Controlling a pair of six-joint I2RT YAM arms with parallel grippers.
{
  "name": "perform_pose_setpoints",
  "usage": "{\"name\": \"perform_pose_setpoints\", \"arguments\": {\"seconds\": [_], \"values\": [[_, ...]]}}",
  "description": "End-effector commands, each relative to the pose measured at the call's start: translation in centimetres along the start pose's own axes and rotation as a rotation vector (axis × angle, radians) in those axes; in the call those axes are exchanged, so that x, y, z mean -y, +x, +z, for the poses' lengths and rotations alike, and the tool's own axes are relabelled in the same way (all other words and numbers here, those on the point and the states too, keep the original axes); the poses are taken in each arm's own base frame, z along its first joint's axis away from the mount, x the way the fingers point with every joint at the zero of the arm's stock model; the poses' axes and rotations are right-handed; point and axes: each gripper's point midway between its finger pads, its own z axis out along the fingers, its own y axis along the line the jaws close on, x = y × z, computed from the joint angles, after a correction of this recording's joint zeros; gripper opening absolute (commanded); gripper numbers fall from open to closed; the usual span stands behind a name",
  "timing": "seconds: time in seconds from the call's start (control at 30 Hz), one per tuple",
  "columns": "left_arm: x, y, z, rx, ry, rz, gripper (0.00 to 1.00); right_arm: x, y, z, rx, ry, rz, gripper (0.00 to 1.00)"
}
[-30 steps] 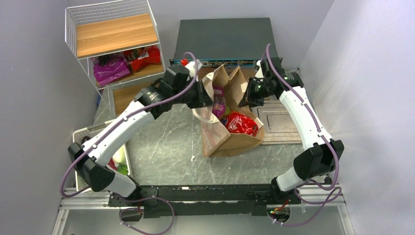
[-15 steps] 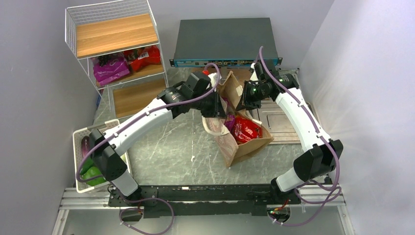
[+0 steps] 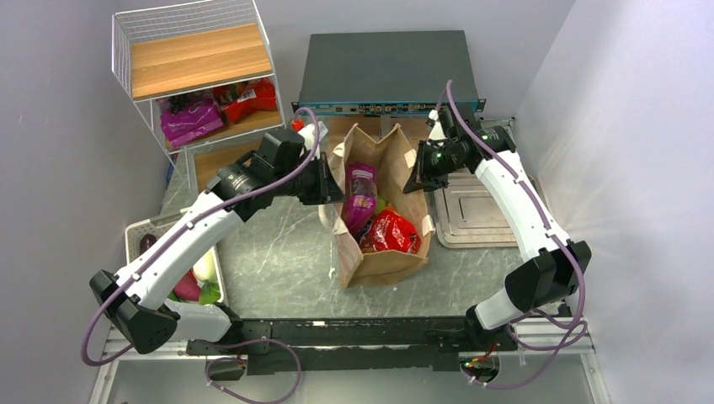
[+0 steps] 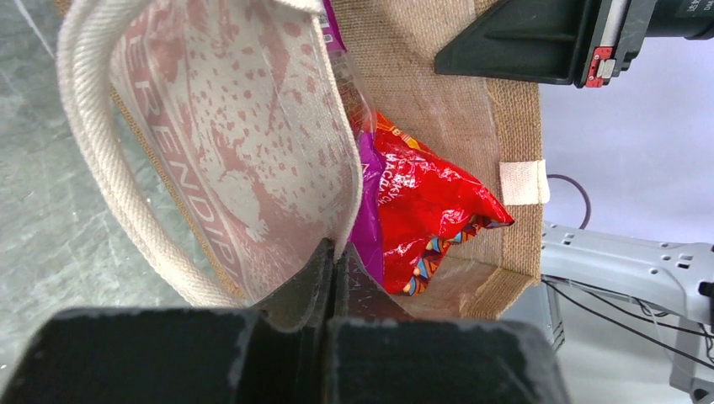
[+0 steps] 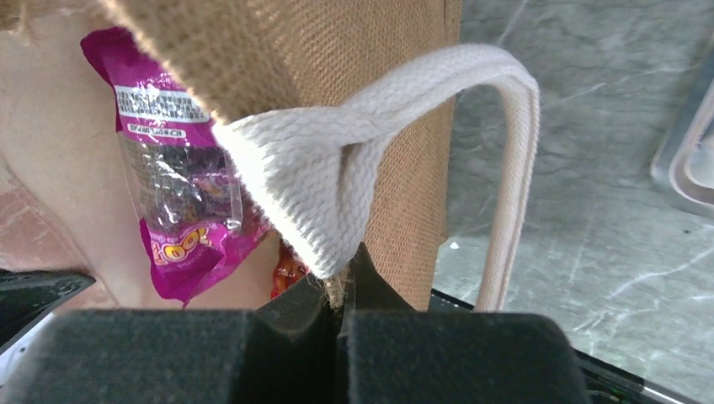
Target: Place the food into the grocery bag and tie it
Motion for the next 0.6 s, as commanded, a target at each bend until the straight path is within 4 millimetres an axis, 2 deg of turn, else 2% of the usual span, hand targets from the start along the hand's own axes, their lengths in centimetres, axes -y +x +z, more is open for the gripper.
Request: {"name": "perform_pose_setpoints", "arguments": {"seconds": [0.0,0.13,0.17,0.2,0.27,0.33,0.4,0.43,0.57], "values": [[3.5,-3.1,-2.7,0.143,0.137,0.068,0.00,-4.6,-0.9,-1.1,0.036,-0.209,-0.025,0.00],[2.2,-2.7,-2.7,0.124,0.097,0.065,0.00,-6.0,-0.8,-0.7,0.031,-0.233,-0.047,0.00],[2.0,-2.6,-2.6,0.118,0.095,0.064,0.00,-6.1,-0.7,-0.5,0.023,-0.239,-0.052,0.03],[1.8,-2.4,-2.5,0.113,0.096,0.063,0.00,-6.3,-0.3,-0.3,0.005,-0.248,-0.056,0.12],[1.4,-1.9,-2.1,0.098,0.096,0.061,0.00,-6.0,0.2,0.1,-0.021,-0.247,-0.067,0.37],[0.8,-1.4,-1.5,0.079,0.090,0.058,0.00,-5.5,0.6,0.5,-0.037,-0.233,-0.078,0.52],[0.1,-0.9,-0.9,0.061,0.083,0.052,0.00,-5.0,0.7,0.7,-0.042,-0.212,-0.089,0.59],[-0.3,-0.7,-0.6,0.053,0.079,0.047,0.00,-4.9,0.8,0.5,-0.042,-0.206,-0.100,0.66],[-1.2,-0.7,-0.2,0.039,0.050,0.038,0.00,-5.2,0.0,-0.5,0.003,-0.199,-0.140,0.70]]}}
